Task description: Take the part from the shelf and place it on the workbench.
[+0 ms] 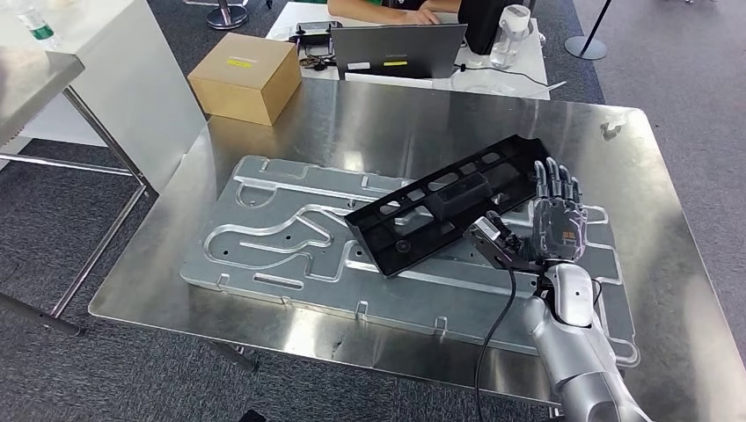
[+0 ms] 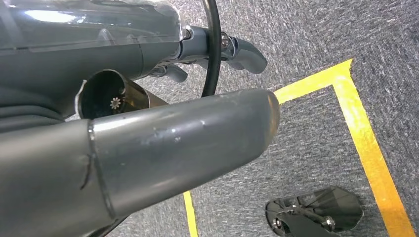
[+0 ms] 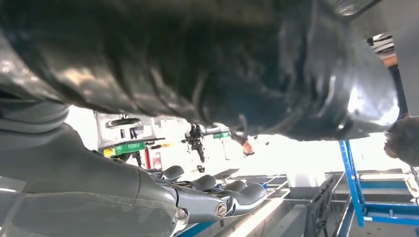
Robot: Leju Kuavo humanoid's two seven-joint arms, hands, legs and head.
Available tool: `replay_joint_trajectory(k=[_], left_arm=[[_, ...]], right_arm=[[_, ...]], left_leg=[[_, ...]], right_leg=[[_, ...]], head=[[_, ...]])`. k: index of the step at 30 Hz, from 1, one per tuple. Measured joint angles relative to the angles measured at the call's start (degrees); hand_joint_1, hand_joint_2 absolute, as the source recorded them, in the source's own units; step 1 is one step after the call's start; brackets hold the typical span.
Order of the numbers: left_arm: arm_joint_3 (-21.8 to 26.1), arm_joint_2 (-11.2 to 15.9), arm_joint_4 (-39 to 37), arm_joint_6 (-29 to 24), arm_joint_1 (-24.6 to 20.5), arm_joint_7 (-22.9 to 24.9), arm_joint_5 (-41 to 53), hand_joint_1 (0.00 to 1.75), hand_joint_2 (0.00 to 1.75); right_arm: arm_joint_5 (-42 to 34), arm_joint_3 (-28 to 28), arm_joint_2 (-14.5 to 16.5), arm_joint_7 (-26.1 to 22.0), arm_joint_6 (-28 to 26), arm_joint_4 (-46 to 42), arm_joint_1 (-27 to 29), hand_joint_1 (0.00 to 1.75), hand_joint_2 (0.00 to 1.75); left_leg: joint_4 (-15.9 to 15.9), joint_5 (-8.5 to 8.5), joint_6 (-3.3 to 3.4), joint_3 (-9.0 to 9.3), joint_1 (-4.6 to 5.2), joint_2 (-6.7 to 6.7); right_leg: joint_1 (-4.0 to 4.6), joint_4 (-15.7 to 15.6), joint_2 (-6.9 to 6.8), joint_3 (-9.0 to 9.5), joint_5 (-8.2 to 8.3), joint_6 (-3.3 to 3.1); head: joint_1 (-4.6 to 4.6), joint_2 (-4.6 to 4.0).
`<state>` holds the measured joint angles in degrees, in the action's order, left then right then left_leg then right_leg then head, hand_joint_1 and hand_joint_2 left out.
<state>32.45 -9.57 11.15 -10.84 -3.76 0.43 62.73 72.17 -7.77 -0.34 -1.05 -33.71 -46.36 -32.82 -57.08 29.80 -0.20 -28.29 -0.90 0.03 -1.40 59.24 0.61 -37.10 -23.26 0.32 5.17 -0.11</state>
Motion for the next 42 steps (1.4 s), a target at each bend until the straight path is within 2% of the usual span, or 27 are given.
replay_joint_trajectory(k=[2, 3, 4, 6, 7, 9, 12, 13, 14, 16, 17, 18, 20, 22, 24, 25, 26, 28, 30, 31, 33, 34, 36, 38, 39, 41, 42], left_arm=[[0.14, -0.04, 0.0, -0.02, -0.14, -0.06, -0.03, 0.0, 0.0], [0.2, -0.13, 0.0, -0.08, -0.24, -0.15, -0.09, 0.0, 0.0], [0.26, -0.23, 0.0, -0.14, -0.35, -0.27, -0.18, 0.0, 0.0], [0.37, -0.38, 0.0, -0.36, -0.51, -0.53, -0.35, 0.0, 0.0], [0.43, -0.43, 0.0, -0.49, -0.55, -0.6, -0.38, 0.0, 0.0], [0.55, -0.51, 0.0, -0.69, -0.57, -0.64, -0.4, 0.0, 0.0], [0.62, -0.52, 0.0, -0.74, -0.56, -0.64, -0.4, 0.0, 0.0], [0.67, -0.56, 0.0, -0.78, -0.55, -0.64, -0.4, 0.0, 0.0], [0.78, -0.54, 0.0, -0.87, -0.5, -0.63, -0.39, 0.0, 0.0], [1.03, -0.51, 0.0, -1.05, -0.36, -0.61, -0.37, 0.0, 0.0], [1.13, -0.47, -0.01, -1.1, -0.25, -0.6, -0.36, 0.0, 0.0], [1.17, -0.49, -0.01, -1.12, -0.17, -0.6, -0.36, 0.0, 0.0], [1.23, -0.5, -0.01, -1.16, -0.06, -0.54, -0.36, 0.0, 0.0], [1.27, -0.5, -0.01, -1.24, -0.05, -0.45, -0.35, 0.0, 0.0], [1.27, -0.52, -0.02, -1.34, -0.02, -0.39, -0.34, 0.0, 0.0], [1.27, -0.57, -0.02, -1.39, -0.01, -0.34, -0.34, 0.0, 0.0], [1.27, -0.64, -0.02, -1.41, -0.01, -0.28, -0.33, 0.0, 0.0], [1.28, -0.67, 0.01, -1.45, -0.13, -0.18, -0.26, 0.0, 0.0], [1.29, -0.76, 0.04, -1.53, -0.25, -0.13, -0.06, 0.0, 0.0], [1.29, -0.8, 0.05, -1.57, -0.32, -0.11, 0.07, 0.0, 0.0], [1.29, -1.09, 0.04, -1.56, -0.38, -0.1, 0.31, 0.0, 0.0], [1.3, -1.21, 0.04, -1.55, -0.42, -0.09, 0.34, 0.0, 0.0], [1.33, -1.43, 0.04, -1.52, -0.46, -0.07, 0.37, 0.0, 0.0], [1.35, -1.42, 0.04, -1.46, -0.49, -0.04, 0.37, 0.0, 0.0], [1.36, -1.44, 0.04, -1.42, -0.48, -0.04, 0.37, 0.0, 0.0], [1.37, -1.49, 0.04, -1.36, -0.49, -0.07, 0.38, 0.0, 0.0], [1.38, -1.52, 0.04, -1.36, -0.5, -0.09, 0.39, 0.0, 0.0]], right_arm=[[-0.01, -0.23, 0.08, -0.01, -0.03, -0.01, -0.04, 0.0, 0.0], [-0.03, -0.29, 0.07, -0.02, -0.05, 0.02, -0.19, 0.0, 0.0], [-0.08, -0.32, 0.02, -0.05, -0.07, 0.06, -0.37, 0.0, 0.0], [-0.16, -0.42, -0.03, -0.12, -0.08, 0.25, -0.64, 0.0, 0.0], [-0.21, -0.48, -0.04, -0.15, -0.08, 0.4, -0.62, 0.0, 0.0], [-0.25, -0.55, -0.05, -0.17, -0.08, 0.69, -0.5, 0.0, 0.0], [-0.26, -0.56, -0.05, -0.17, -0.08, 0.81, -0.5, 0.0, 0.0], [-0.27, -0.56, -0.06, -0.17, -0.08, 0.83, -0.55, 0.0, 0.0], [-0.3, -0.61, -0.05, -0.18, -0.07, 0.95, -0.68, 0.0, 0.0], [-0.38, -0.69, -0.04, -0.18, -0.06, 1.22, -0.95, 0.0, 0.0], [-0.43, -0.74, -0.03, -0.18, -0.07, 1.37, -1.06, 0.0, 0.0], [-0.46, -0.74, -0.02, -0.17, -0.08, 1.42, -1.1, 0.0, 0.0], [-0.49, -0.75, 0.0, -0.16, -0.08, 1.49, -1.2, 0.0, 0.0], [-0.46, -0.76, 0.01, -0.16, -0.08, 1.64, -1.24, 0.0, 0.0], [-0.44, -0.76, 0.01, -0.15, -0.07, 1.93, -1.23, 0.0, 0.0], [-0.43, -0.76, 0.01, -0.15, -0.06, 2.07, -1.24, 0.0, 0.0], [-0.41, -0.76, 0.01, -0.14, -0.06, 2.16, -1.27, 0.0, 0.0], [-0.31, -0.77, 0.04, -0.07, -0.06, 2.23, -1.4, 0.0, 0.0], [-0.17, -0.8, 0.04, 0.15, -0.05, 2.3, -1.56, 0.0, 0.0], [-0.1, -0.85, 0.05, 0.25, -0.03, 2.36, -1.65, 0.0, 0.0], [0.03, -1.01, -0.01, 0.37, 0.01, 2.53, -1.77, 0.0, 0.0], [0.1, -1.09, -0.05, 0.41, 0.05, 2.62, -1.83, 0.0, 0.0], [0.25, -1.15, -0.18, 0.48, 0.21, 2.81, -2.01, 0.0, 0.0], [0.4, -1.23, -0.2, 0.52, 0.43, 3.06, -2.2, 0.0, 0.0], [0.47, -1.32, -0.2, 0.53, 0.5, 3.2, -2.24, 0.0, 0.0], [0.54, -1.5, -0.2, 0.6, 0.52, 3.46, -2.3, 0.0, 0.0], [0.55, -1.55, -0.2, 0.63, 0.51, 3.53, -2.39, 0.0, 0.0]], left_leg=[[1.93, -1.61, 1.11, 0.98, -0.04, 0.2], [3.41, -2.67, 1.77, 1.58, -0.21, 0.38], [4.68, -3.53, 2.18, 2.08, -0.45, 0.61], [5.28, -3.94, 2.37, 2.06, -0.78, 0.9], [5.03, -3.88, 2.23, 1.89, -0.95, 0.96], [4.39, -3.59, 1.85, 1.56, -1.35, 0.97], [3.96, -3.4, 1.55, 1.37, -1.61, 0.95], [3.48, -3.11, 1.16, 1.19, -1.87, 0.94], [2.06, -2.37, 0.18, 0.44, -2.09, 0.83], [-1.01, -0.89, -1.88, -1.2, -2.53, 0.62], [-2.12, -0.38, -2.6, -1.96, -2.57, 0.54], [-2.55, -0.01, -2.69, -2.23, -2.68, 0.54], [-5.6, 2.79, -2.43, -3.55, -2.63, 0.55], [-12.41, 7.41, -1.78, -6.08, -2.05, 0.53], [-18.03, 9.9, -0.93, -7.91, -1.29, 0.51], [-18.33, 9.63, -0.18, -7.62, -0.79, 0.5], [-16.44, 8.36, 0.83, -6.26, -0.2, 0.48], [-8.92, 5.62, 3.68, -1.7, 1.34, 0.42], [-3.47, 3.95, 5.37, 1.23, 2.47, 0.45], [-2.27, 3.54, 5.63, 1.58, 2.78, 0.45], [-0.85, 1.52, 5.38, 1.27, 2.71, 0.48], [0.14, 0.3, 5.28, 0.98, 2.54, 0.51], [1.63, -2.28, 5.01, -0.12, 2.08, 0.62], [1.69, -3.93, 4.83, -1.99, 2.03, 0.69], [1.46, -4.52, 4.68, -2.99, 2.01, 0.71], [0.63, -5.55, 4.33, -5.15, 1.88, 0.77], [0.06, -5.92, 4.09, -6.21, 1.79, 0.78]], right_leg=[[-0.05, -1.14, 0.01, 0.5, 0.39, 0.61], [0.08, -0.74, 0.03, 0.35, -0.3, 0.74], [0.2, 0.86, 0.03, -0.31, -1.58, 0.85], [-0.12, 7.35, -0.03, -3.0, -4.96, 1.21], [-0.42, 10.39, -0.09, -4.24, -5.89, 1.56], [-1.05, 12.83, -0.25, -5.14, -5.75, 2.33], [-1.34, 12.12, -0.36, -4.74, -4.78, 2.72], [-1.59, 10.19, -0.49, -3.68, -3.73, 3.05], [-1.72, 8.14, -0.46, -2.62, -2.96, 3.07], [-2.0, 4.38, -0.37, -0.84, -2.13, 2.53], [-1.86, 4.35, -0.18, -1.07, -2.64, 1.77], [-1.8, 4.42, -0.18, -1.36, -2.81, 1.16], [-1.49, 4.24, -0.19, -1.87, -2.33, 0.16], [-0.95, 3.93, -0.26, -2.37, -1.62, -0.58], [-0.13, 3.8, -0.34, -3.1, -0.86, -1.08], [0.37, 3.79, -0.35, -3.55, -0.44, -1.3], [0.89, 3.75, -0.33, -3.99, 0.0, -1.5], [1.65, 3.58, -0.26, -4.72, 1.04, -1.79], [1.73, 2.95, -0.26, -4.84, 2.24, -1.68], [1.57, 2.43, -0.29, -4.77, 2.97, -1.4], [1.42, 1.03, -0.26, -4.7, 4.53, -0.76], [1.46, 0.75, -0.23, -4.93, 4.23, -0.4], [1.47, 3.12, -0.21, -5.86, 0.1, 0.21], [1.07, 9.55, -0.29, -6.89, -5.51, 0.86], [0.83, 12.73, -0.33, -7.06, -6.62, 1.19], [0.44, 14.96, -0.42, -5.39, -5.19, 1.76], [0.27, 13.31, -0.5, -3.26, -3.86, 1.97]], head=[[-0.05, 0.0], [-0.07, 0.0], [-0.07, 0.0], [-0.06, 0.0], [-0.07, 0.0], [-0.07, 0.0], [-0.08, 0.0], [-0.07, 0.0], [-0.05, 0.0], [-0.09, 0.0], [-0.12, 0.0], [-0.24, 0.0], [-0.42, 0.0], [-0.55, 0.0], [-0.57, 0.0], [-0.56, 0.0], [-0.56, 0.0], [-0.51, 0.0], [-0.52, 0.0], [-0.55, 0.0], [-0.66, 0.0], [-0.64, 0.0], [-0.61, 0.0], [-0.61, 0.0], [-0.61, 0.0], [-0.62, 0.0], [-0.62, 0.0]])
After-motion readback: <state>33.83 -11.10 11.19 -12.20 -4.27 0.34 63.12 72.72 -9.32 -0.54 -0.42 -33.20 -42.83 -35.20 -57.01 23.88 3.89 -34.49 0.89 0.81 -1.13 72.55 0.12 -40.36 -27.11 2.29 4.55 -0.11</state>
